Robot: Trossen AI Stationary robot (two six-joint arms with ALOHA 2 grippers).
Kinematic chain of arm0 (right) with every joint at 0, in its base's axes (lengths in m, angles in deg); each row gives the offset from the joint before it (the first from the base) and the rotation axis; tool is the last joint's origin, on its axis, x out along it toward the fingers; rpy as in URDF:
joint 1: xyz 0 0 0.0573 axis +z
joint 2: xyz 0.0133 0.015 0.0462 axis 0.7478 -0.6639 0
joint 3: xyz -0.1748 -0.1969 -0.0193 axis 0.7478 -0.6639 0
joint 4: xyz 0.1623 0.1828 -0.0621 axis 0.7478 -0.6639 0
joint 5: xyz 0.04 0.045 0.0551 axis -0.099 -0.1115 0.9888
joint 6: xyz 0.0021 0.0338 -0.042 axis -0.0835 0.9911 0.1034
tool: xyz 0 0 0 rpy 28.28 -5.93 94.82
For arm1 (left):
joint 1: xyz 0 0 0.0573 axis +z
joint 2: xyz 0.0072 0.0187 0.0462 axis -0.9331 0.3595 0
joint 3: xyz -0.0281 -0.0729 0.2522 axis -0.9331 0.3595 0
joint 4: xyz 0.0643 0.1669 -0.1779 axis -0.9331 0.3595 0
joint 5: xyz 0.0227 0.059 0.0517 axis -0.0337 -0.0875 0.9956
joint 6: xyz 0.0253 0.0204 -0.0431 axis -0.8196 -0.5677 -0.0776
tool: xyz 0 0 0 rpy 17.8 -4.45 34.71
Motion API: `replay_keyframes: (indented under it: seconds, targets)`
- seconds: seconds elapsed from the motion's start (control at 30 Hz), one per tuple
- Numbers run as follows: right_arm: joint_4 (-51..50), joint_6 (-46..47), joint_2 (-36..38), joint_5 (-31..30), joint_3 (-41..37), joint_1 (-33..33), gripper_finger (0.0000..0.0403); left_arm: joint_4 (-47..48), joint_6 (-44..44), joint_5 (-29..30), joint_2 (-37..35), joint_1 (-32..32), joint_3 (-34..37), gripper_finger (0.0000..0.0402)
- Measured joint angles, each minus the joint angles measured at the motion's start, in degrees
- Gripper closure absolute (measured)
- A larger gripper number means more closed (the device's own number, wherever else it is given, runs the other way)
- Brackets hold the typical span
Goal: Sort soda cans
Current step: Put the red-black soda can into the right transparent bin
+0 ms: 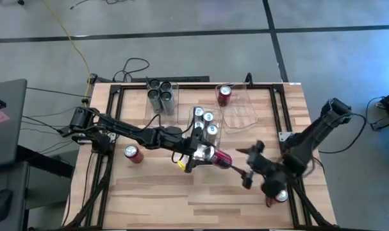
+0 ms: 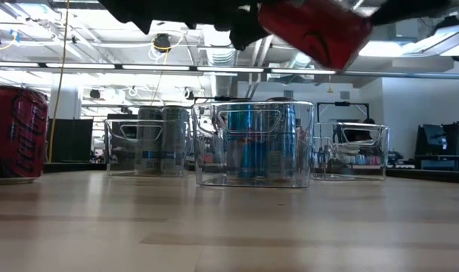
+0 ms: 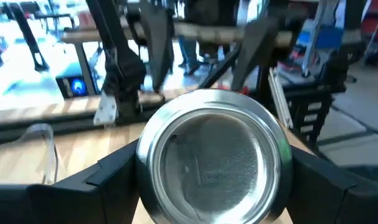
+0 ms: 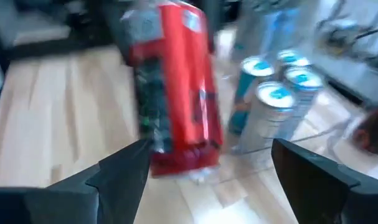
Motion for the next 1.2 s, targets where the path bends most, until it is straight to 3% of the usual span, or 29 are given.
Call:
replay_keyframes:
  seconds: [0.13,0.27,0.5,0.6,0.73,0.83,0.93,1.2]
  targets:
    - [3.11,12.02,-0.52,-10.83,-5.68,4.5,0.0057,-5.86,0.56,0.1,-0.02,0.0,0.02,0.0102]
    - [15.3,12.16,-2.8,-19.34,-11.32,7.65,0.0057,-9.58,0.56,-0.09,0.11,-0.02,0.11,0.0102]
    - [30.43,3.29,-8.48,-19.97,-13.6,9.35,0.0057,-14.29,1.25,-0.66,-0.19,-0.04,-0.05,0.0102]
    - [38.85,-7.69,-10.63,-19.23,-13.6,10.41,0.0057,-14.9,1.42,-1.19,0.04,-0.04,0.04,0.0102]
    - [55.86,-32.45,-13.59,-20.47,-13.57,11.6,0.0057,-19.36,2.29,-2.7,-0.13,-0.04,-0.02,0.0102]
    - [66.68,-46.1,-14.09,-22.53,-13.57,10.77,0.0058,-21.98,3.95,-5.53,-0.13,-0.04,-0.02,0.0102]
    - [71.69,-53.93,-13.24,-22.49,-13.55,9.39,0.0055,-23.74,4.7,-7.3,-0.13,-0.07,-0.02,0.0102]
    - [83.8,-69.03,-9.51,-15.52,-13.55,5.6,0.0034,-24.36,4.72,-8.4,-0.13,-0.12,-0.02,0.0102]
